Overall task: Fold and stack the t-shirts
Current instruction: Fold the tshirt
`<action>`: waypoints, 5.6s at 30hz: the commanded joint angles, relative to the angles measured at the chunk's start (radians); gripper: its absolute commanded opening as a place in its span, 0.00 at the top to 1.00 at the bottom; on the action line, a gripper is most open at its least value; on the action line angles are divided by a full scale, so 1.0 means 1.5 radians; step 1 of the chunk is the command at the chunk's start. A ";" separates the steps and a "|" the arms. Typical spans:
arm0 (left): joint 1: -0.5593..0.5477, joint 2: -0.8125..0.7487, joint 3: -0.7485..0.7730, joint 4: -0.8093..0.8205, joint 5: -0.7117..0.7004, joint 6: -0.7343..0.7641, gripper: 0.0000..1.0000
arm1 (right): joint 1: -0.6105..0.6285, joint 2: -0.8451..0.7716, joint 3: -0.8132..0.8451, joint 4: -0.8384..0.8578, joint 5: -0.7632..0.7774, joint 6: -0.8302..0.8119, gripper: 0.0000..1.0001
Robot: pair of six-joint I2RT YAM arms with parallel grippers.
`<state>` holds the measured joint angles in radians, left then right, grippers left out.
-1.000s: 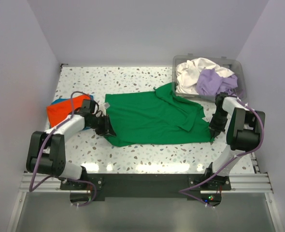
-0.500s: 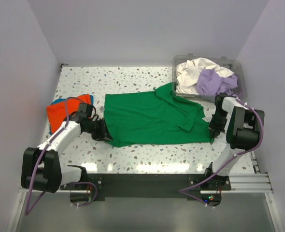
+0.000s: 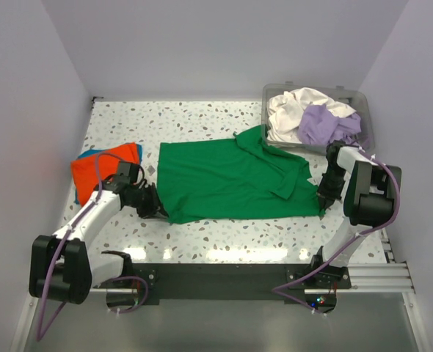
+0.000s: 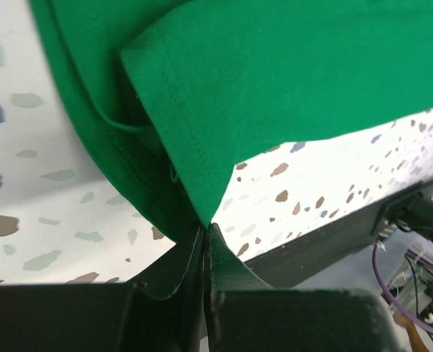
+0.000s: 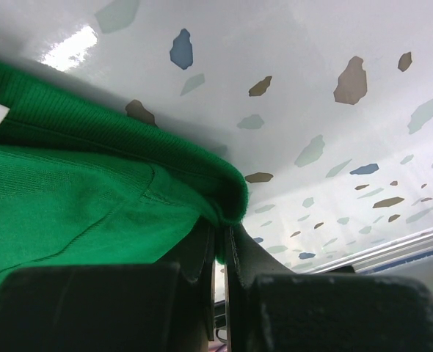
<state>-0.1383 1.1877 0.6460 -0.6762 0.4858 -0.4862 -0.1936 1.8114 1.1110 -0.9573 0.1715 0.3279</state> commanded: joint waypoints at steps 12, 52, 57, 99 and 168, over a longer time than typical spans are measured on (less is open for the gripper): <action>-0.003 0.018 0.040 -0.046 -0.183 -0.016 0.65 | 0.001 0.000 0.019 -0.007 0.008 -0.007 1.00; -0.002 0.227 0.087 0.187 -0.119 -0.024 0.66 | 0.124 -0.153 -0.069 0.127 -0.296 0.051 0.48; -0.002 0.238 0.085 0.197 -0.113 -0.026 0.76 | 0.124 -0.124 -0.058 0.145 -0.287 0.049 0.48; -0.002 0.105 0.047 0.214 -0.198 -0.022 1.00 | 0.200 -0.011 0.096 0.156 -0.329 0.077 1.00; -0.045 0.053 0.029 0.009 -0.188 -0.019 0.63 | 0.174 -0.004 0.020 0.127 -0.189 0.005 0.22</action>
<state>-0.1993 1.3140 0.6315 -0.6285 0.2043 -0.5350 0.0784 1.7908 1.1183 -0.7925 -0.1726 0.4015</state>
